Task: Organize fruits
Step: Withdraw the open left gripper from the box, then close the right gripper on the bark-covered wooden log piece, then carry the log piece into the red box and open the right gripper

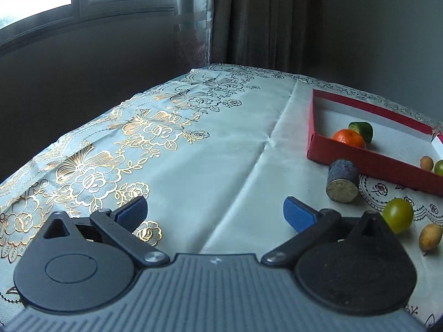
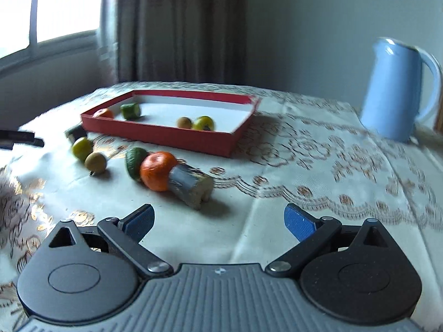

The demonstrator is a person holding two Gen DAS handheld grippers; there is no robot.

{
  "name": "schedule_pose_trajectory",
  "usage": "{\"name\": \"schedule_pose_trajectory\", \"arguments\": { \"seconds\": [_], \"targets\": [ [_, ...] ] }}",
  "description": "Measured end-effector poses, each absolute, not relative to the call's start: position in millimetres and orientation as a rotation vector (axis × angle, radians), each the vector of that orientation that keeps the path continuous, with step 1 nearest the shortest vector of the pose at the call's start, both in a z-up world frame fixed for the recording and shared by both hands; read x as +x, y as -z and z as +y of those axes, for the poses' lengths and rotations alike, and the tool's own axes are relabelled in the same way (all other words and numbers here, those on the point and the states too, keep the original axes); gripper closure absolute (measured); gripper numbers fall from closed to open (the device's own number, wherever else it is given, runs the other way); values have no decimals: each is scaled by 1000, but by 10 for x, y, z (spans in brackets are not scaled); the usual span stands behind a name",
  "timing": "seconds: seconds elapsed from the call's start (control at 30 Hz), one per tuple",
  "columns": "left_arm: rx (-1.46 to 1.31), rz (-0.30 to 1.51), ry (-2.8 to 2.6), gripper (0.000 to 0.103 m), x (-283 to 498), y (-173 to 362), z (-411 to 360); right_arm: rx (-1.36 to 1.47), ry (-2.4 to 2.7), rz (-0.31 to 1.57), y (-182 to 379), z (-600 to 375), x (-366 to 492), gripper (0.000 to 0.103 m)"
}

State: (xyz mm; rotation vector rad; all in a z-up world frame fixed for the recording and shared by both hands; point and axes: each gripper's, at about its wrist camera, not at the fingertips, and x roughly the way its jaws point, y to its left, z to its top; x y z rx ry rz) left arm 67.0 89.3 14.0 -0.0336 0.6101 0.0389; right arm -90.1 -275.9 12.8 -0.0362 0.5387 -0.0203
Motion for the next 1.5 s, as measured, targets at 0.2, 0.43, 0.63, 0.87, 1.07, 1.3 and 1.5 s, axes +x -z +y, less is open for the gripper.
{"name": "schedule_pose_trajectory", "arguments": {
  "seconds": [0.2, 0.43, 0.63, 0.87, 1.07, 1.3, 1.5],
  "targets": [
    [-83, 612, -37, 0, 676, -133, 962, -253, -121, 497, -286, -2619, -826, 2],
    [-76, 613, -41, 0, 678, -136, 945, -283, -260, 597, -285, -2717, -500, 33],
    [-68, 616, -41, 0, 686, -131, 943, -314, -300, 642, -189, -2722, -375, 46],
    [-61, 618, -45, 0, 690, -128, 934, -321, -337, 653, -177, -2758, -280, 54],
    [-59, 618, -46, 0, 688, -126, 933, -317, -353, 652, -178, -2749, -256, 61],
    [-64, 617, -45, 0, 690, -125, 935, -248, -317, 633, -221, -2795, -353, 61],
    [-68, 615, -47, 0, 689, -123, 945, -90, -229, 582, -437, -2904, -539, 61]
  ]
}}
